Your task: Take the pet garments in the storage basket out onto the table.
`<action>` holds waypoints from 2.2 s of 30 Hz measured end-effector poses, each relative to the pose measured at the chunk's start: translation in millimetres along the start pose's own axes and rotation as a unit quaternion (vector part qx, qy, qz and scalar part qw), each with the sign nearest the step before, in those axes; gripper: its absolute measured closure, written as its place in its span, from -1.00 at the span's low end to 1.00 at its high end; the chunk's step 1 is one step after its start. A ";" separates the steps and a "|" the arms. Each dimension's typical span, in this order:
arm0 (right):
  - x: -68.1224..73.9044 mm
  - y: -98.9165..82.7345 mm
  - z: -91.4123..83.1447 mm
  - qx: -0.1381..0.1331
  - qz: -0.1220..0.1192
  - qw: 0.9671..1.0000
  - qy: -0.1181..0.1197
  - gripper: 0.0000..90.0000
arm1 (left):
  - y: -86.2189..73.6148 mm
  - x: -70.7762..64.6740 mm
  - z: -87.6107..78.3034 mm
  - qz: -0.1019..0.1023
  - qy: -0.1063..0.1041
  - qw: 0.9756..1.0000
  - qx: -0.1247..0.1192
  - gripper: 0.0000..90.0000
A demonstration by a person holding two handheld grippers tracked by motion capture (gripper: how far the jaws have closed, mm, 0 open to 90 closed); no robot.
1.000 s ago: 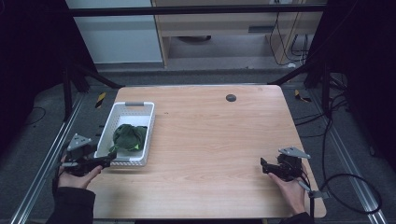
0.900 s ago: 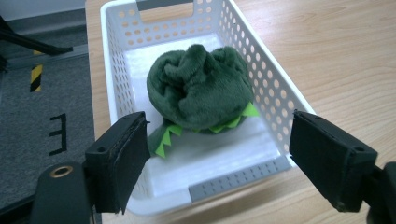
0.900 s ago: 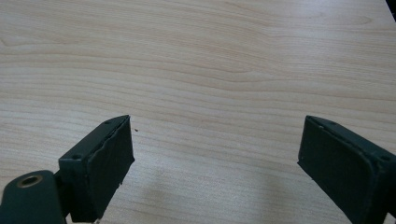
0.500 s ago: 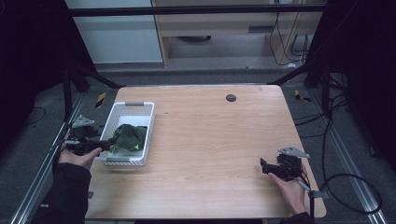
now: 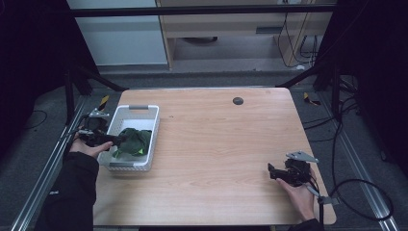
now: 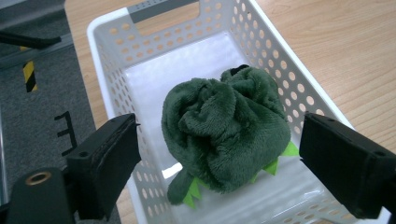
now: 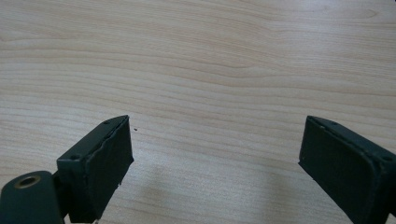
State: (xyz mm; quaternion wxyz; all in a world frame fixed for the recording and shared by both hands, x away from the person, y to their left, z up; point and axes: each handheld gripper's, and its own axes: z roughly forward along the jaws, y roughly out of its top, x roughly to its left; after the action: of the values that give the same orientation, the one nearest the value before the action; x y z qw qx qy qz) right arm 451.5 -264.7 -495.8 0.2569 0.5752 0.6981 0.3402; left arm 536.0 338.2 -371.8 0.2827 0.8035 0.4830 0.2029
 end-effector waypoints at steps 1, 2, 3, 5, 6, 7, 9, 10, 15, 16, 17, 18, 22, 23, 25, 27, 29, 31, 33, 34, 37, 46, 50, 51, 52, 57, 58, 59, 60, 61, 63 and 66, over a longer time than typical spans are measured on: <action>-0.3 0.0 0.4 -0.001 -0.003 1.000 0.000 -0.79 | 0.8 -0.3 1.3 0.001 -0.001 1.000 0.002 -0.76; -0.1 0.0 0.3 0.000 -0.002 1.000 0.000 -0.79 | 1.8 -0.6 3.7 0.002 -0.004 1.000 0.005 -0.77; -0.2 -0.1 0.5 0.000 -0.004 1.000 0.000 -0.79 | 2.5 -0.8 5.0 0.002 -0.005 1.000 0.009 -0.79; -0.1 -0.2 0.9 0.001 -0.005 1.000 0.000 -0.80 | 3.7 -1.2 8.2 0.003 -0.007 1.000 0.015 -0.81; 0.0 -0.2 1.0 0.001 -0.005 1.000 -0.001 -0.80 | 4.5 -1.1 9.9 0.002 -0.010 1.000 0.018 -0.80; 0.0 -0.2 1.2 0.001 -0.006 1.000 0.000 -0.80 | 5.0 -0.8 10.9 0.003 -0.012 1.000 0.019 -0.81; 0.2 -0.3 1.3 0.002 -0.005 1.000 0.000 -0.80 | 5.7 -0.5 12.8 0.005 -0.012 1.000 0.020 -0.81; 0.3 -0.4 1.4 0.003 -0.005 1.000 0.000 -0.80 | 6.2 -0.3 14.4 0.007 -0.014 1.000 0.024 -0.82; 0.5 -0.6 2.3 0.005 -0.007 1.000 0.000 -0.81 | 7.1 -0.1 24.1 0.015 -0.020 0.999 0.040 -0.86; 0.5 -0.7 2.4 0.006 -0.007 1.000 0.000 -0.81 | 7.2 -0.3 25.6 0.017 -0.021 0.999 0.043 -0.87; 0.4 -0.7 2.6 0.006 -0.008 1.000 -0.001 -0.81 | 7.4 -0.7 27.9 0.020 -0.024 0.998 0.047 -0.87; 0.2 -0.8 2.6 0.006 -0.009 1.000 0.000 -0.81 | 7.5 -0.9 29.2 0.021 -0.025 0.998 0.049 -0.88; 0.6 -0.4 2.0 0.005 -0.004 1.000 0.004 -0.82 | 7.7 -2.0 35.0 0.026 -0.026 0.998 0.058 -0.89; 0.6 -0.5 2.1 0.006 -0.005 1.000 0.003 -0.82 | 7.7 -1.9 36.6 0.028 -0.027 0.997 0.061 -0.90; 0.4 -0.8 2.7 0.007 -0.008 1.000 0.002 -0.82 | 7.5 -1.7 39.4 0.029 -0.029 0.997 0.064 -0.90; 0.5 -0.8 2.7 0.007 -0.008 1.000 0.001 -0.82 | 7.4 -1.3 41.8 0.030 -0.031 0.997 0.068 -0.90; 0.4 -0.8 2.7 0.007 -0.009 1.000 0.001 -0.82 | 6.9 -1.3 45.3 0.032 -0.034 0.996 0.073 -0.90; 0.1 -0.9 2.9 0.007 -0.011 1.000 0.001 -0.82 | 6.1 -1.3 48.7 0.030 -0.033 0.996 0.077 -0.91; 0.3 -0.9 3.0 0.008 -0.011 1.000 0.000 -0.83 | 5.3 -1.4 53.3 0.031 -0.032 0.995 0.089 -0.91; 0.9 -0.9 3.1 0.009 -0.007 1.000 0.001 -0.83 | 5.1 -1.6 54.9 0.032 -0.031 0.995 0.093 -0.92; 0.5 -1.0 3.4 0.009 -0.010 1.000 0.000 -0.83 | 5.0 -3.1 61.2 0.033 -0.030 0.993 0.106 -0.92; 0.5 -0.9 3.1 0.009 -0.009 1.000 0.000 -0.83 | 5.9 -9.2 71.0 0.038 -0.025 0.992 0.117 -0.91; 0.0 -0.8 3.2 0.009 -0.011 1.000 0.000 -0.83 | 4.3 -9.0 74.2 0.034 -0.026 0.992 0.117 -0.83; 0.1 -0.8 3.2 0.009 -0.010 1.000 0.000 -0.83 | 3.5 -8.7 75.1 0.029 -0.028 0.992 0.117 -0.80; 0.0 -0.8 3.2 0.009 -0.011 1.000 0.000 -0.83 | 3.2 -7.7 75.3 0.030 -0.031 0.992 0.118 -0.78; 0.0 -0.9 3.7 0.011 -0.011 1.000 -0.001 -0.83 | 2.1 -6.4 75.0 0.028 -0.032 0.993 0.112 -0.61; 0.1 -0.9 3.6 0.011 -0.011 1.000 0.000 -0.83 | 2.0 -6.6 74.8 0.028 -0.032 0.993 0.111 -0.53; 0.1 -0.9 3.5 0.011 -0.011 1.000 0.000 -0.83 | 1.9 -6.5 74.1 0.030 -0.033 0.993 0.110 -0.45; 0.0 -0.9 3.5 0.011 -0.011 1.000 0.000 -0.83 | 2.0 -6.5 73.1 0.031 -0.030 0.993 0.109 -0.38; 0.0 -0.8 3.3 0.011 -0.010 1.000 0.000 -0.83 | 2.0 -6.7 72.7 0.028 -0.027 0.994 0.106 -0.29; -0.2 -0.7 3.3 0.011 -0.010 1.000 0.000 -0.83 | 2.5 -5.8 71.3 0.025 -0.030 0.994 0.104 -0.12; -0.1 -0.7 3.3 0.011 -0.009 1.000 0.000 -0.83 | 3.4 -4.8 69.3 0.024 -0.033 0.994 0.103 0.10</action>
State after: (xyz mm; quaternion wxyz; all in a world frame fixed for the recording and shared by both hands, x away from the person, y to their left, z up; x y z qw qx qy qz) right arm 453.6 -264.2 -498.4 0.2534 0.5714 0.7074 0.3300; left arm 577.6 314.7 -422.3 0.2094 0.8460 0.4724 0.1318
